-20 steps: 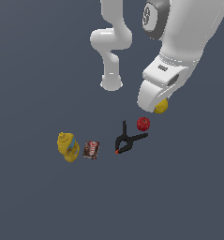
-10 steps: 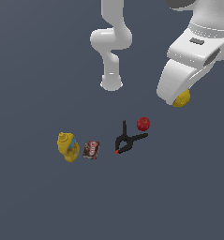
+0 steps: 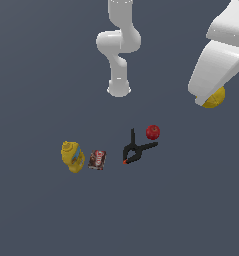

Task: Pick up a designated object from a clutter of objects.

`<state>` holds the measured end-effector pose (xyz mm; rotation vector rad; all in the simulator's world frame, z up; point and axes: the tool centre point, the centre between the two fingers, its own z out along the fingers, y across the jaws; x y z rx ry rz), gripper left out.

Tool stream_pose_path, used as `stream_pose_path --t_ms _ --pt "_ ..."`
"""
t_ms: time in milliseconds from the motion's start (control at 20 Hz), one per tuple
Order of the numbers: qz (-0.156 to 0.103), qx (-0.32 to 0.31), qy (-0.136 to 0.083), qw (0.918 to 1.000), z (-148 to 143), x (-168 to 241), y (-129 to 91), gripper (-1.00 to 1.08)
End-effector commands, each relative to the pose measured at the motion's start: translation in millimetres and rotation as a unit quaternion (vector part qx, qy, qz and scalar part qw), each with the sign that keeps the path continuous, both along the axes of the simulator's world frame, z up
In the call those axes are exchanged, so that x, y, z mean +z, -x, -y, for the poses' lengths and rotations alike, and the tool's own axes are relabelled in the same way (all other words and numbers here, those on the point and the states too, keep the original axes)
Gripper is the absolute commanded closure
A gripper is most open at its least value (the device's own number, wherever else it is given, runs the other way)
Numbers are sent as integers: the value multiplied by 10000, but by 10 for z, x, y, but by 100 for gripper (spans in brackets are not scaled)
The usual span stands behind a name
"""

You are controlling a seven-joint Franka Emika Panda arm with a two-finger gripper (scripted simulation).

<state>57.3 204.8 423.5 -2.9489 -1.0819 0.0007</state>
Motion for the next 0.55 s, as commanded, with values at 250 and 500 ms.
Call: stream_pose_path --t_ms 250,500 --pt "3 1 1 10000 -67 137 -73 108" --pt "3 5 2 10000 -81 158 -85 108"
